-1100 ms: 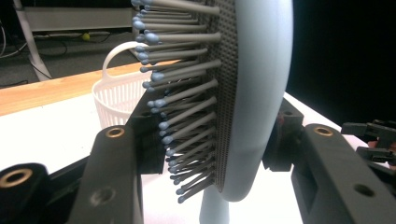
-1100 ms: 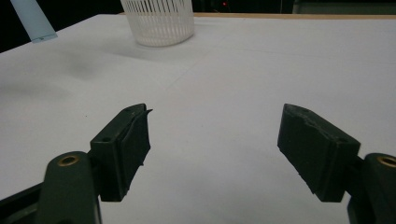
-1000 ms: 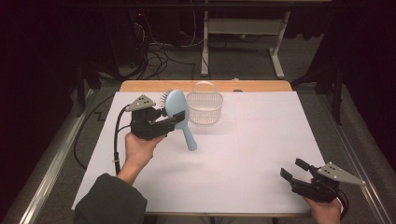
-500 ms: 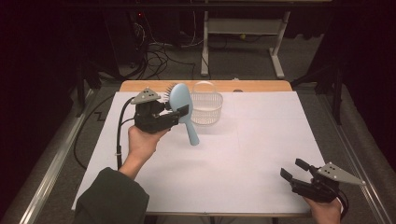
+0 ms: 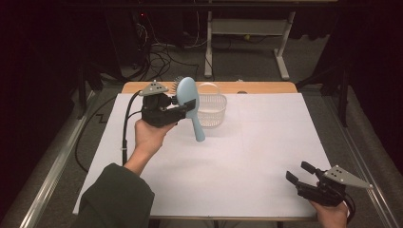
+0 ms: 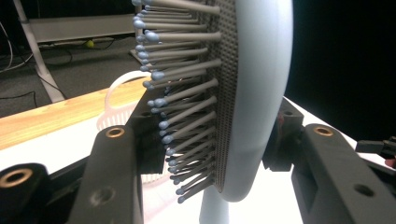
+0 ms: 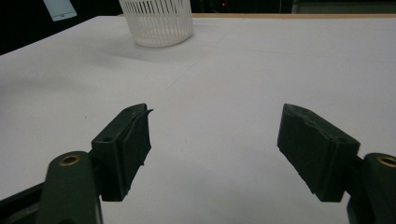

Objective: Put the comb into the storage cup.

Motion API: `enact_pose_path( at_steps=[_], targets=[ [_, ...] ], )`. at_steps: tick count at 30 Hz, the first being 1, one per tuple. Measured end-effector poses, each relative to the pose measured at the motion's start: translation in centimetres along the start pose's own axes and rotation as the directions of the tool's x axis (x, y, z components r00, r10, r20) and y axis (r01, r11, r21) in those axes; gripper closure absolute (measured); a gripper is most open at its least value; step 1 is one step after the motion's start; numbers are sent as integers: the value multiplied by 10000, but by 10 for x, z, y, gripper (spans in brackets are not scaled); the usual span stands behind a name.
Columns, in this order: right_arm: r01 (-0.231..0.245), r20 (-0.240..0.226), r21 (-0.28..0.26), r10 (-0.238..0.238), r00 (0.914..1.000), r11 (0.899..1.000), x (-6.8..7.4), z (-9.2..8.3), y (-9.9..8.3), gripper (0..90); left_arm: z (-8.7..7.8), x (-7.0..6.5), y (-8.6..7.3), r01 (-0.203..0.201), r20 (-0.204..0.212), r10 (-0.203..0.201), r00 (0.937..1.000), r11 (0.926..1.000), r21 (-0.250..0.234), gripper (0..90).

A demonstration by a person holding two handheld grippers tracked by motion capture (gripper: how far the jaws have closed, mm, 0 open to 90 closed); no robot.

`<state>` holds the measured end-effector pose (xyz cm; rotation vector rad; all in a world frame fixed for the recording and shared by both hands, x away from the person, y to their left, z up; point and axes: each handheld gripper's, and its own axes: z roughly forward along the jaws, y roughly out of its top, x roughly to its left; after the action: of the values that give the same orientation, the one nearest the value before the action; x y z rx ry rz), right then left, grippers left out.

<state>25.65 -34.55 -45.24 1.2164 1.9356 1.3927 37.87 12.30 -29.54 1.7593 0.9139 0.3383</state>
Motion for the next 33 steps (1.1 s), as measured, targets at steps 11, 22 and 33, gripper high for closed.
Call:
enact_pose_path(
  at_steps=[11,22,33],
  targets=[
    [11,-14,-12,-11,10000,10000,-1,0,0,259,15,0,14,-42,-154,43,9999,10000,80,499],
    [13,-63,-40,-13,10000,10000,0,0,0,258,28,4,24,-50,-318,56,9995,9998,182,499],
    [32,-91,-42,-33,10000,10000,-1,0,0,257,37,4,34,-162,-505,175,9986,9996,251,499]
  ],
)
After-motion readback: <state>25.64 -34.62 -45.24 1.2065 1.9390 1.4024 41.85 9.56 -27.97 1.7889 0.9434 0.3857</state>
